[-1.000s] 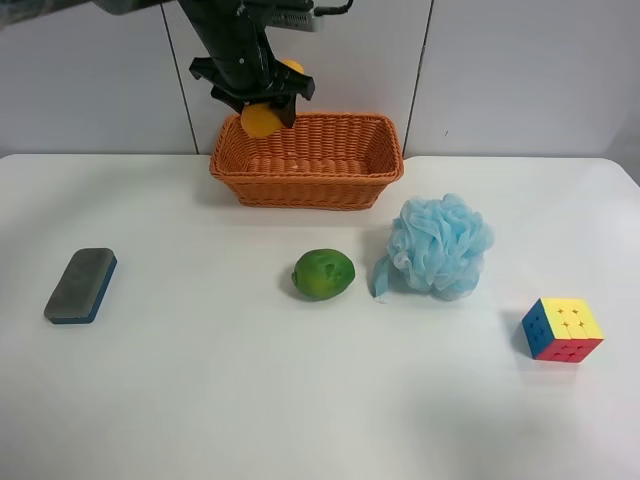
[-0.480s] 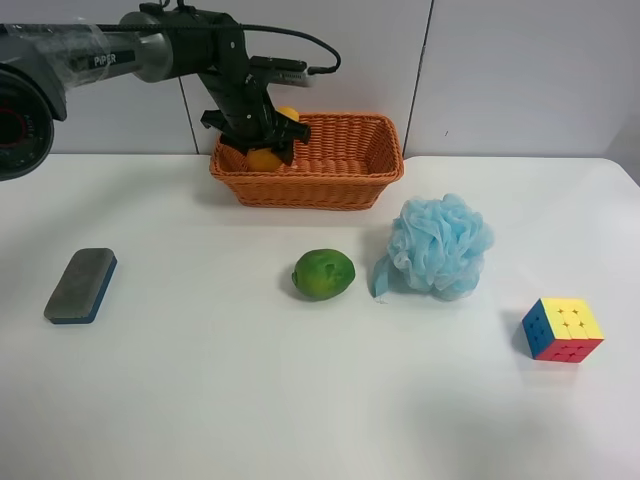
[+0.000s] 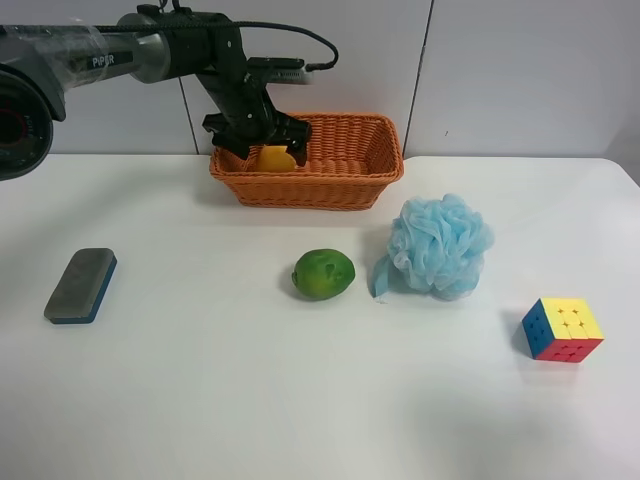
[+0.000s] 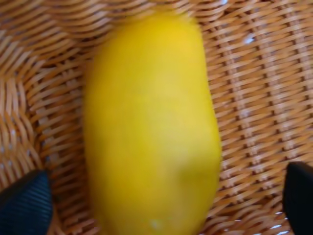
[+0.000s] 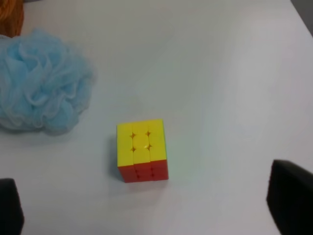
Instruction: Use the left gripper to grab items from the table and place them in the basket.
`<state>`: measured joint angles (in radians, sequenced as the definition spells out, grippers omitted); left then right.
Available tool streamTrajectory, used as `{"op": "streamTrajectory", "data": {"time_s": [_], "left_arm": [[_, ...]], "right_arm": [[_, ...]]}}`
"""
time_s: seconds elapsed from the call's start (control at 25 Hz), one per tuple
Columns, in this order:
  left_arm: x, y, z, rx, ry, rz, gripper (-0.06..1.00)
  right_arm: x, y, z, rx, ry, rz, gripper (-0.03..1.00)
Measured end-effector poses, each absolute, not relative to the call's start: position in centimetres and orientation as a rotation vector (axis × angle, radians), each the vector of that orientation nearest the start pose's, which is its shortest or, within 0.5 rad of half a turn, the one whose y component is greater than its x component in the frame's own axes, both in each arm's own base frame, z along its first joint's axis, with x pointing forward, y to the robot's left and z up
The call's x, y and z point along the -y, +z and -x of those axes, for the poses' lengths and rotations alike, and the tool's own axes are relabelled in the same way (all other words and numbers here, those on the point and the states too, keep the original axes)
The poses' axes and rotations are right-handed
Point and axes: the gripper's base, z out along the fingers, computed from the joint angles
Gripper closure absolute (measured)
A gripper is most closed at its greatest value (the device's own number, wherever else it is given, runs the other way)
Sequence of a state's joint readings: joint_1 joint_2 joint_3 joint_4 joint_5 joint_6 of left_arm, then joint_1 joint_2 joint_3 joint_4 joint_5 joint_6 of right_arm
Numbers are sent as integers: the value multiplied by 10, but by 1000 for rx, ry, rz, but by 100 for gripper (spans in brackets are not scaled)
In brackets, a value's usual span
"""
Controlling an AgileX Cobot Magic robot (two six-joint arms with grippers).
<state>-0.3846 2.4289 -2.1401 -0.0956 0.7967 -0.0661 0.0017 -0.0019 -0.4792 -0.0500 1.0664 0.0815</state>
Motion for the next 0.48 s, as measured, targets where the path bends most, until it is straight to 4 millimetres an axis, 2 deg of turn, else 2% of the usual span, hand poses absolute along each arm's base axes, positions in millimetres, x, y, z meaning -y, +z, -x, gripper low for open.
{"op": "streamTrajectory", "data": {"time_s": [0.12,0.2,0.36,0.48], "left_arm": [[207,182,-494,-2568,-288,-350,-4],[205,197,-490,-2573,-289,-354,-5],[196,245,-471,-2599,-244,-388,-5],[184,285,-450,-2633,-190,-414,-5]], "right_arm": [[4,271,3,-2066,-9,-84,-2],[4,271,3,-2066,-9,-84,-2],[4,271,3,-2066,-9,-84,-2],[4,271,3,-2066,-9,-84,-2]]}}
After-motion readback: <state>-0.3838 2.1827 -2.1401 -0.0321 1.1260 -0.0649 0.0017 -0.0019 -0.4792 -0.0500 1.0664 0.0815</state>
